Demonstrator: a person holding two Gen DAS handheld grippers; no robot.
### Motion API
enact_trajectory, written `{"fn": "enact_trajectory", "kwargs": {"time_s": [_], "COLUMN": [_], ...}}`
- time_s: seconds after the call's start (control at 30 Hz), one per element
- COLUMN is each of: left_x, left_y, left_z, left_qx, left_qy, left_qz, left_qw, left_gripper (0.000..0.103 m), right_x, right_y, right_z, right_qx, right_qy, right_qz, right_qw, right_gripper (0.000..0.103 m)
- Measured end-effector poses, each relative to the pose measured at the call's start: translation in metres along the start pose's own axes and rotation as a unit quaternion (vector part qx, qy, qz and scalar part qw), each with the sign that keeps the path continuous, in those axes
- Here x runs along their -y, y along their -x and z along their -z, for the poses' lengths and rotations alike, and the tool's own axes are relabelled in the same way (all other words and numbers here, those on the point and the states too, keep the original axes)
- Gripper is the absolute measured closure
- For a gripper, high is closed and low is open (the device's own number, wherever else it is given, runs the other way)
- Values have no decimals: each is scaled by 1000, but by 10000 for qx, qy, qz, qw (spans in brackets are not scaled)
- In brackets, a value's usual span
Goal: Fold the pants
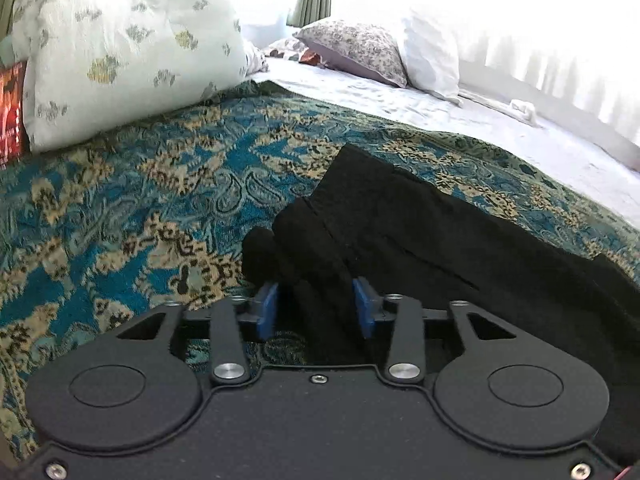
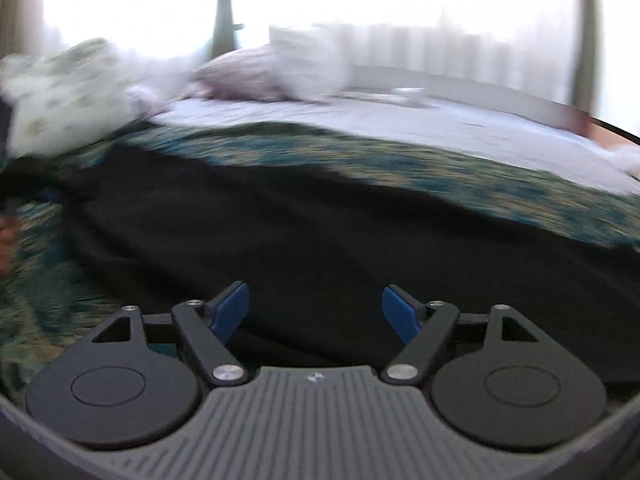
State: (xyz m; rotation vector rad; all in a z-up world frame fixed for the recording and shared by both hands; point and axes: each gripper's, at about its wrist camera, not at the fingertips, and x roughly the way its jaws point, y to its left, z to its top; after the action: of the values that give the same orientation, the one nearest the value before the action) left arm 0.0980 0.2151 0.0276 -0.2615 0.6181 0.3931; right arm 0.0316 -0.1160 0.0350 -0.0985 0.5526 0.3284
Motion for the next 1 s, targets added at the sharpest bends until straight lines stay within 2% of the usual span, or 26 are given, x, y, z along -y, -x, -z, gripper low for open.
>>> {"fn": "enact_trajectory", "kwargs": {"time_s": [0.1,0.17,0.23,0.27,0.33,0.4,0.43,0.63,0.8,0.83,1.0], "left_x": [-5,-5,-3,-2,-3,-7,-9,-26,-37,-38,-35], "left_y": [-7,-10,-10,-8,-4,0,3,23,14,11,8], "left_z": [2,5,7,8,8,7,5,0,7,10,19], "left_qx": [-200,-157,-66,-2,112,193,215,381,130,76,151], "left_qy": [166,186,95,49,-12,17,26,177,178,183,29], "left_qz": [210,242,184,114,143,242,283,436,428,405,289], "left_qw": [9994,9994,9998,9999,9998,9995,9994,9982,9988,9990,9995], "left_gripper": [41,41,47,58,68,76,77,84,83,83,79], "right_x": [-35,-53,-62,-63,-61,-64,-67,-81,-89,-91,-98], "right_y": [-16,-26,-32,-33,-37,-39,-41,-22,-25,-24,-24], "right_z": [-2,-2,-5,-8,-13,-18,-20,-25,-6,-3,-3], "right_qx": [-170,-307,-301,-332,-414,-436,-426,-203,-478,-416,-384], "right_qy": [336,520,559,486,221,159,201,335,440,497,656], "right_qz": [-305,-347,-254,-253,-280,-114,-39,-66,-169,-127,-30], "right_qw": [9988,9976,9977,9979,9985,9989,9989,9992,9977,9978,9971], "right_gripper": [18,18,18,21,52,84,87,93,93,93,90]}}
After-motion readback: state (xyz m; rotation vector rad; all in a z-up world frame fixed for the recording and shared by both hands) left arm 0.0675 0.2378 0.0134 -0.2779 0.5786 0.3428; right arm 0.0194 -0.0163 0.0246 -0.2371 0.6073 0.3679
